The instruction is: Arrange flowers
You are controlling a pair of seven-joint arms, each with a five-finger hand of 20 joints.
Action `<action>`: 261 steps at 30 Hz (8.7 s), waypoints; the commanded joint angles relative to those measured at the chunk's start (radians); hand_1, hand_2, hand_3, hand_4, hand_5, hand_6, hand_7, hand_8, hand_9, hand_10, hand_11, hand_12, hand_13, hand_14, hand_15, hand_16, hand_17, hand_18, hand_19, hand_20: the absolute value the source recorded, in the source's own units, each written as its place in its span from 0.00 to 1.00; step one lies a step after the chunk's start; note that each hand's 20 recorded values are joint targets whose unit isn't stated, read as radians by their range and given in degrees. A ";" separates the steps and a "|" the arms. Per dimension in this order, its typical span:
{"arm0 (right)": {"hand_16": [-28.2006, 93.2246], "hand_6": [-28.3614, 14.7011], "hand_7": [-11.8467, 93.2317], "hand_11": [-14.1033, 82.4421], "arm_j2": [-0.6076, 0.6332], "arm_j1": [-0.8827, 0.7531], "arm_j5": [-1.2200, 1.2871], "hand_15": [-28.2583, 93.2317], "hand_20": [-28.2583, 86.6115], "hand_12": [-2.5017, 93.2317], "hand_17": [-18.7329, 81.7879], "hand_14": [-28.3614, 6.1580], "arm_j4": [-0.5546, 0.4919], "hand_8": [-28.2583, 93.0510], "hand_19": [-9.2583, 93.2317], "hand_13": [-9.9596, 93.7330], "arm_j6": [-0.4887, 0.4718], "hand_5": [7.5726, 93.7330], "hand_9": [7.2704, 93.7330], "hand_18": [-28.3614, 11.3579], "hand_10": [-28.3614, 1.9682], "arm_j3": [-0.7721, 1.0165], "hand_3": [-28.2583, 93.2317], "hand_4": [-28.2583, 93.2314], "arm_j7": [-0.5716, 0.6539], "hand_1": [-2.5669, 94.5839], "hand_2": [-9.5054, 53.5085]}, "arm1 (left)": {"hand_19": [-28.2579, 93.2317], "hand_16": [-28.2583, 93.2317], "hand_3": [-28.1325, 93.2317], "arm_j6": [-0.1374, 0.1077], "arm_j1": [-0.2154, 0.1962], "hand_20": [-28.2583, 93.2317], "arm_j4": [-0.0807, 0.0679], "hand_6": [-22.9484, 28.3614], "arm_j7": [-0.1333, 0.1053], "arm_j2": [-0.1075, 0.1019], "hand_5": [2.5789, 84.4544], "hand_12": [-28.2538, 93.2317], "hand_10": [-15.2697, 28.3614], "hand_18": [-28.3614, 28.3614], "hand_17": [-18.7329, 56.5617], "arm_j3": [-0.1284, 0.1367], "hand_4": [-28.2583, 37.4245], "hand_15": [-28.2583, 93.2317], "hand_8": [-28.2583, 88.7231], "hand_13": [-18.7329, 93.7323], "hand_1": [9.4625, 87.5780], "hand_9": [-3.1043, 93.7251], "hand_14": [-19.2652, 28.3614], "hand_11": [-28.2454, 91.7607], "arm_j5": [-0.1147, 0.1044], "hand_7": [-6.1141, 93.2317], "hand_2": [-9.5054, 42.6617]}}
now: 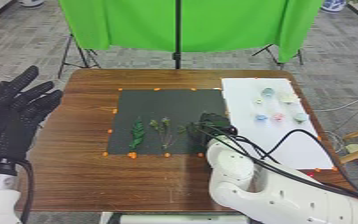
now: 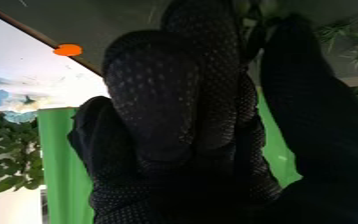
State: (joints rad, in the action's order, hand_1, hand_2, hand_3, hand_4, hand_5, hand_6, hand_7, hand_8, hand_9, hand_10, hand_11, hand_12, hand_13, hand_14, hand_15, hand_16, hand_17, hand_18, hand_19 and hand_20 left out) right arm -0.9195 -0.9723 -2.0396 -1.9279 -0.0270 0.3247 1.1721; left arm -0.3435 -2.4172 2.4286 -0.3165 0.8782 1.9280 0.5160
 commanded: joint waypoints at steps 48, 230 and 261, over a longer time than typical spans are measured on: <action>0.38 0.55 0.26 0.46 0.120 -0.190 0.170 0.70 0.59 0.22 0.74 0.57 -0.187 0.15 1.00 0.97 -0.024 0.84 1.00 0.15 0.50 0.170 0.84 0.07 -0.097 0.27 0.30 | 0.73 0.17 0.86 -0.026 -0.015 0.28 0.006 0.61 0.022 0.004 0.38 0.32 0.80 0.94 0.14 0.007 0.00 0.60 0.16 0.37 0.13 0.35 0.96 0.45 0.006 0.21 0.35; 0.39 0.71 0.27 0.46 -0.263 0.679 0.150 0.70 0.53 0.21 0.65 0.68 0.208 0.13 1.00 0.91 0.318 0.72 0.95 0.24 0.65 -0.516 0.82 0.00 -0.293 0.43 0.00 | 0.76 0.17 0.86 0.029 0.200 0.28 -0.038 0.61 0.000 -0.087 0.37 0.32 0.80 0.96 0.16 -0.054 0.00 0.61 0.16 0.37 0.13 0.35 0.96 0.44 0.012 0.21 0.35; 0.33 0.60 0.25 0.35 0.405 0.040 0.199 0.70 0.34 0.17 0.55 0.49 0.161 0.14 0.99 0.76 0.164 0.55 0.70 0.19 0.40 0.175 0.85 0.01 -0.123 0.35 0.02 | 0.76 0.15 0.86 0.007 -0.022 0.27 -0.011 0.60 -0.021 -0.001 0.36 0.32 0.79 0.98 0.16 0.068 0.00 0.66 0.16 0.38 0.13 0.34 0.98 0.44 -0.010 0.21 0.34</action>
State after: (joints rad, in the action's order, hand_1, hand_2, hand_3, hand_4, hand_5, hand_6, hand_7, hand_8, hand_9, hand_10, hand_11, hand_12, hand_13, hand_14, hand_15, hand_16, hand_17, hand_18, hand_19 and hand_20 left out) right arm -0.5906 -0.8670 -1.8499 -1.8013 0.1778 0.4784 0.9972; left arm -0.3249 -2.4174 2.4236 -0.3332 0.8657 1.9991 0.5193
